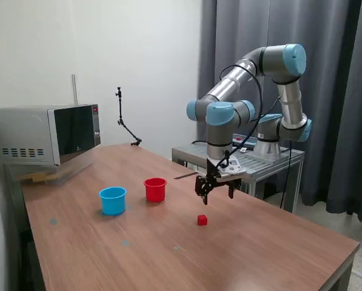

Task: Place red objects in the red bin, and blue objects in the blue bin.

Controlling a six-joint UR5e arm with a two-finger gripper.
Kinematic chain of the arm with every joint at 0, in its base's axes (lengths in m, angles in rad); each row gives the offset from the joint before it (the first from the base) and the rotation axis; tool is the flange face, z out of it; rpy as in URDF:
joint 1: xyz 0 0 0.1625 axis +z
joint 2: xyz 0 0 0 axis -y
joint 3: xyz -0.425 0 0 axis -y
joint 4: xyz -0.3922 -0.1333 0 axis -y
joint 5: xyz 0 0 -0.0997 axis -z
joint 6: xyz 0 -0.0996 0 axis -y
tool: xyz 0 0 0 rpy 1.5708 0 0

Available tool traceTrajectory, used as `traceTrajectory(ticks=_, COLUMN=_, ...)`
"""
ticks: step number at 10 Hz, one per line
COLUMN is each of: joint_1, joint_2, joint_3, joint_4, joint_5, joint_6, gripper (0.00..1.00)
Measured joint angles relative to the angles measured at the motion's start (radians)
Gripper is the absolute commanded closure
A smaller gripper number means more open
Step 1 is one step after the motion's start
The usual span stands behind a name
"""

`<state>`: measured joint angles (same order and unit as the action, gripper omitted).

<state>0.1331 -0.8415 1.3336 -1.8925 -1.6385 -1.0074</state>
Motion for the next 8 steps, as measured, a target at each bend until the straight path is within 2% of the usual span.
traceTrajectory(ticks=3, joint_1=-0.022, joint_2=0.018, joint_3=0.001, joint_4=-0.003, joint_5=0.002, joint_6=-0.003, gripper=0.00)
traceTrajectory(ticks=8, joint_1=-0.026, joint_2=0.044, joint_3=-0.002, joint_4=-0.011, joint_5=0.029, joint_6=-0.025, gripper=0.00)
